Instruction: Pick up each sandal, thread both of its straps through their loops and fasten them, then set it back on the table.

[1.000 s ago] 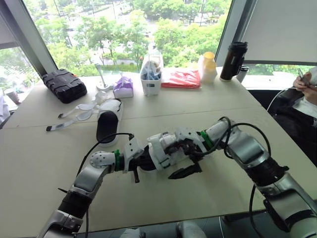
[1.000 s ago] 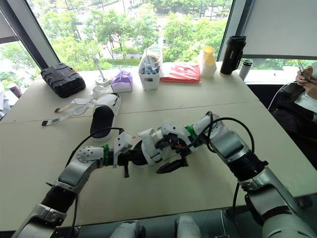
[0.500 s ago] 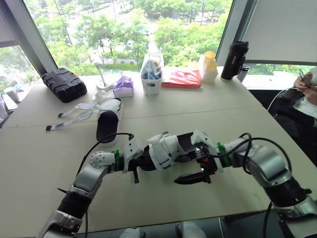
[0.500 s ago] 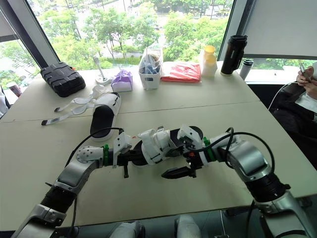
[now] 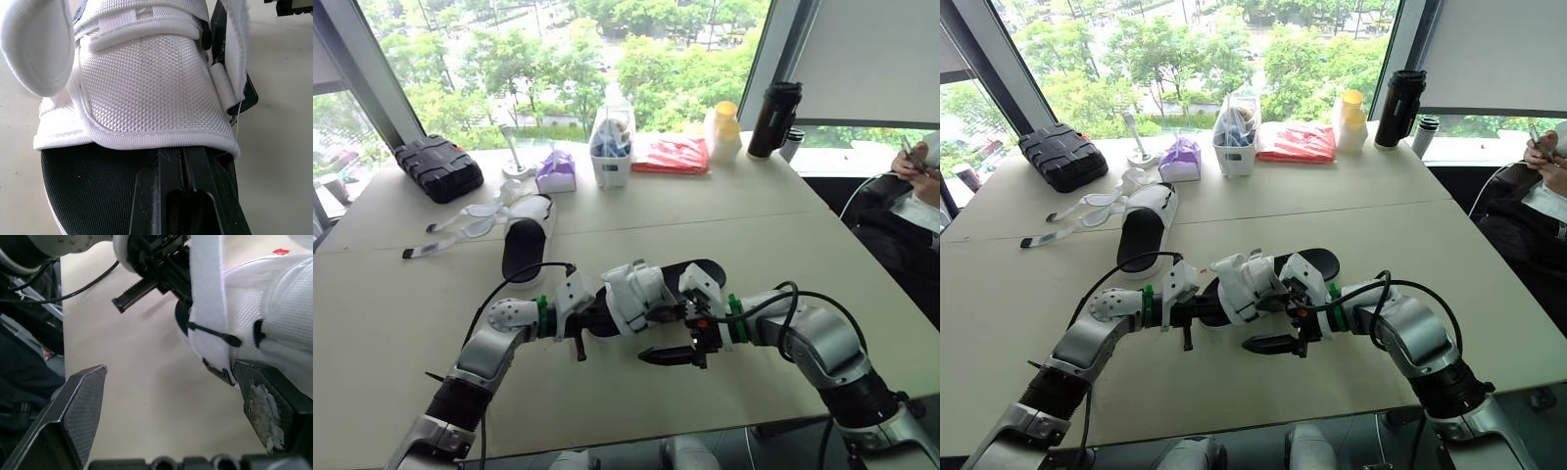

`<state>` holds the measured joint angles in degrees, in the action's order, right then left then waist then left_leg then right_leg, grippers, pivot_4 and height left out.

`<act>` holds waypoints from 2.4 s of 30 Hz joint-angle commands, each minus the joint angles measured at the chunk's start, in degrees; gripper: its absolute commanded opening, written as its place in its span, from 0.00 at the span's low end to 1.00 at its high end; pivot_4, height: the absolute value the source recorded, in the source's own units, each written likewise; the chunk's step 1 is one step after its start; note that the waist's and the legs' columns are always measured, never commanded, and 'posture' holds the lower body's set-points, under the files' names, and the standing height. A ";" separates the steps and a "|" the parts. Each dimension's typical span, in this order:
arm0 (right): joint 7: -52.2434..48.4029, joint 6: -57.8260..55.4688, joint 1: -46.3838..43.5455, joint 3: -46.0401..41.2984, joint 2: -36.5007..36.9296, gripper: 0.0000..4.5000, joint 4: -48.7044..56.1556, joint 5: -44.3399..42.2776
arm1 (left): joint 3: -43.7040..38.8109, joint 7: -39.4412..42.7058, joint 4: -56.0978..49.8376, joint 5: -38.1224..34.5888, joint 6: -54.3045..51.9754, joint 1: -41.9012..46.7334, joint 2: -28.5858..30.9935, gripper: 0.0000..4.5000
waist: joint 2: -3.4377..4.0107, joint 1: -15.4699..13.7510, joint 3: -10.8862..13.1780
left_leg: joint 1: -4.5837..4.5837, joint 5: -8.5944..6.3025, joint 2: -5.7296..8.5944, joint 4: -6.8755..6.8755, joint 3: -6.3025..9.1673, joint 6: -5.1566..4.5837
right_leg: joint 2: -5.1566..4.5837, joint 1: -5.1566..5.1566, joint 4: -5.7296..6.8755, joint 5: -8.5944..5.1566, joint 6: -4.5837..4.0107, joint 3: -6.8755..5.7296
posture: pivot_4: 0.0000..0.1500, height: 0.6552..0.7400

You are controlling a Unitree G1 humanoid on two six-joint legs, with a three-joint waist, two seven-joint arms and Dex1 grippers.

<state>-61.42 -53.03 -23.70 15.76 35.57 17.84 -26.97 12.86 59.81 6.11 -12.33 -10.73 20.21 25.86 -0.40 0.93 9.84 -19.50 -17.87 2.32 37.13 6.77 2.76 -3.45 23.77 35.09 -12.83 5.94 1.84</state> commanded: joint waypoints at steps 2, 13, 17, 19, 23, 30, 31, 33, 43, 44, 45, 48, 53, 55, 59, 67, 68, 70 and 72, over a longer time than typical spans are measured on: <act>-2.85 0.66 -1.61 2.03 1.33 0.98 0.50 -1.31 | 1.54 -0.50 2.11 1.93 -1.51 -0.76 0.36 0.00 | -0.02 -0.10 0.04 | -0.02 0.00 0.02 0.00 -0.01 0.00 | -0.03 0.01 0.00 0.00 0.01 0.00 | 1.00 1.00; -0.14 1.67 -7.78 4.31 -2.46 0.98 -10.91 2.54 | 1.63 -0.92 1.07 1.79 -1.71 -1.79 0.40 0.00 | -0.10 0.16 0.09 | 0.00 0.00 0.02 0.00 -0.01 0.00 | -0.04 0.01 -0.02 0.01 0.01 0.00 | 1.00 1.00; 0.01 0.44 -8.83 3.94 -3.85 0.98 -12.53 1.60 | 1.60 -1.26 1.13 1.95 -1.59 -1.94 0.37 0.00 | -0.10 0.24 0.09 | 0.04 0.00 -0.02 0.02 0.00 0.00 | 0.01 -0.01 0.02 -0.02 -0.08 0.00 | 1.00 1.00; 0.19 -0.16 -9.20 3.75 -4.37 0.93 -13.16 1.41 | 1.64 -1.33 1.05 1.94 -1.64 -1.98 0.40 0.00 | -0.10 0.27 0.09 | 0.05 0.00 -0.03 0.02 -0.01 0.00 | 0.02 -0.01 0.03 -0.03 -0.10 0.00 | 1.00 1.00; 0.18 -1.12 -9.91 4.51 -4.46 0.57 -13.94 1.50 | 1.74 -1.38 0.82 1.91 -1.72 -2.16 0.39 0.00 | -0.09 0.09 0.09 | 0.03 0.00 -0.03 0.03 -0.01 0.00 | 0.03 0.01 0.04 0.03 -0.02 0.00 | 1.00 1.00; 0.32 -3.52 -11.36 5.17 -4.66 0.01 -15.39 1.33 | 2.16 -1.79 -0.44 1.74 -2.38 -2.93 -0.36 0.00 | -0.08 -0.10 0.09 | -0.32 0.00 0.06 0.00 -0.01 0.00 | -0.10 0.34 0.00 0.16 -0.24 0.00 | 1.00 1.00; 0.11 -3.74 -11.58 5.32 -4.59 0.01 -15.55 1.35 | 2.20 -1.75 -0.43 1.78 -2.35 -3.08 -0.39 0.00 | -0.08 -0.10 0.08 | -0.41 0.00 0.06 0.01 -0.01 0.00 | -0.10 0.43 0.00 0.17 -0.25 0.00 | 1.00 1.00; -0.49 -4.37 -11.73 5.46 -4.31 0.01 -15.52 1.08 | 2.35 -1.72 -0.57 1.88 -2.37 -3.30 -0.44 0.00 | -0.08 -0.11 0.08 | -0.53 0.00 0.07 0.04 -0.01 0.00 | -0.10 0.56 0.01 0.18 -0.25 0.00 | 1.00 1.00; -8.94 -8.28 -2.70 14.33 6.84 0.01 -1.87 -1.40 | 1.59 -1.68 -0.68 1.59 -2.97 -3.12 -0.26 0.00 | -0.03 -0.30 0.04 | -0.81 0.00 0.16 0.07 0.15 0.00 | -0.19 0.68 -0.09 0.17 -0.23 -0.21 | 1.00 1.00; -9.12 -8.40 -1.38 14.99 7.77 0.01 -0.72 -1.40 | 1.57 -1.63 -1.07 1.53 -3.19 -3.47 -0.09 0.00 | -0.06 -0.31 0.02 | -0.80 0.00 0.18 0.06 0.12 0.00 | -0.22 0.68 -0.09 0.16 -0.22 -0.21 | 1.00 1.00; -9.19 -8.30 -0.18 15.54 8.58 0.01 0.32 -1.32 | 1.56 -1.58 -1.55 1.46 -3.45 -3.86 0.08 0.00 | -0.07 -0.30 0.01 | -0.79 0.00 0.18 0.07 0.13 0.00 | -0.22 0.67 -0.09 0.16 -0.21 -0.21 | 1.00 1.00; -9.21 -7.39 2.08 16.50 10.17 0.01 2.21 -0.95 | 1.51 -1.44 -2.42 1.38 -4.02 -4.60 0.43 0.00 | -0.09 -0.29 -0.01 | -0.79 0.00 0.17 0.07 0.14 0.00 | -0.22 0.65 -0.09 0.02 0.00 -0.23 | 1.00 1.00; -7.90 -6.15 4.37 14.30 11.54 0.01 5.20 -1.27 | 2.19 -0.99 -2.60 2.24 -3.98 -5.08 1.26 0.00 | -0.10 -0.38 -0.02 | -0.80 -0.04 0.18 0.04 0.16 -0.05 | -0.22 0.65 -0.12 0.07 -0.11 -0.24 | 1.00 1.00; -7.62 -6.39 3.61 11.56 12.24 0.01 6.78 -2.28 | 2.91 -0.83 -1.75 2.94 -3.36 -4.55 1.48 0.00 | -0.10 -0.38 -0.02 | -0.82 -0.07 0.20 0.04 0.17 -0.08 | -0.25 0.65 -0.14 0.06 -0.10 -0.24 | 1.00 1.00; -7.93 -8.21 0.08 5.60 13.77 0.01 10.44 -5.80 | 4.69 -0.61 0.78 4.16 -1.49 -3.30 1.30 0.00 | -0.10 -0.46 -0.01 | -0.86 -0.08 0.28 0.05 0.17 -0.09 | -0.32 0.65 -0.18 0.06 -0.09 -0.25 | 1.00 1.00; -8.74 -12.89 -22.14 -1.23 9.30 0.01 2.76 -12.66 | 6.42 -0.43 6.58 5.57 2.16 -0.37 -1.05 0.00 | -0.07 -0.90 0.01 | -0.80 -0.04 0.26 0.33 0.22 -0.08 | -0.27 0.44 -0.15 0.01 -0.01 -0.33 | 1.00 1.00; -8.81 -10.88 -23.59 -0.27 8.55 0.01 1.05 -11.06 | 6.47 -0.39 6.93 5.68 2.49 -0.27 -1.20 0.00 | -0.12 -1.23 0.03 | -0.79 -0.03 0.25 0.35 0.29 -0.07 | -0.27 0.41 -0.14 0.01 -0.01 -0.39 | 1.00 1.00; -8.93 -5.26 -26.35 3.15 6.81 0.01 -4.98 -5.87 | 6.73 -0.40 7.38 5.88 3.07 -0.27 -1.45 0.00 | -0.09 -1.50 0.02 | -0.88 -0.03 0.26 0.34 0.31 -0.07 | -0.27 0.49 -0.15 0.14 -0.18 -0.41 | 1.00 1.00; -9.68 1.08 -27.88 6.73 5.40 0.01 -11.51 -0.68 | 6.82 -0.67 7.43 5.82 3.31 -0.44 -1.56 0.00 | -0.09 -1.64 0.02 | -0.93 -0.03 0.31 0.31 0.29 -0.07 | -0.32 0.55 -0.14 0.15 -0.19 -0.41 | 1.00 1.00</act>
<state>-70.45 -58.08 -48.92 22.40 41.69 9.70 -31.33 16.79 59.90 8.50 -10.68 -5.47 21.97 23.96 -0.49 -0.71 9.86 -20.42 -17.90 2.64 37.44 7.06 2.70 -3.78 24.33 34.95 -12.67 5.75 1.43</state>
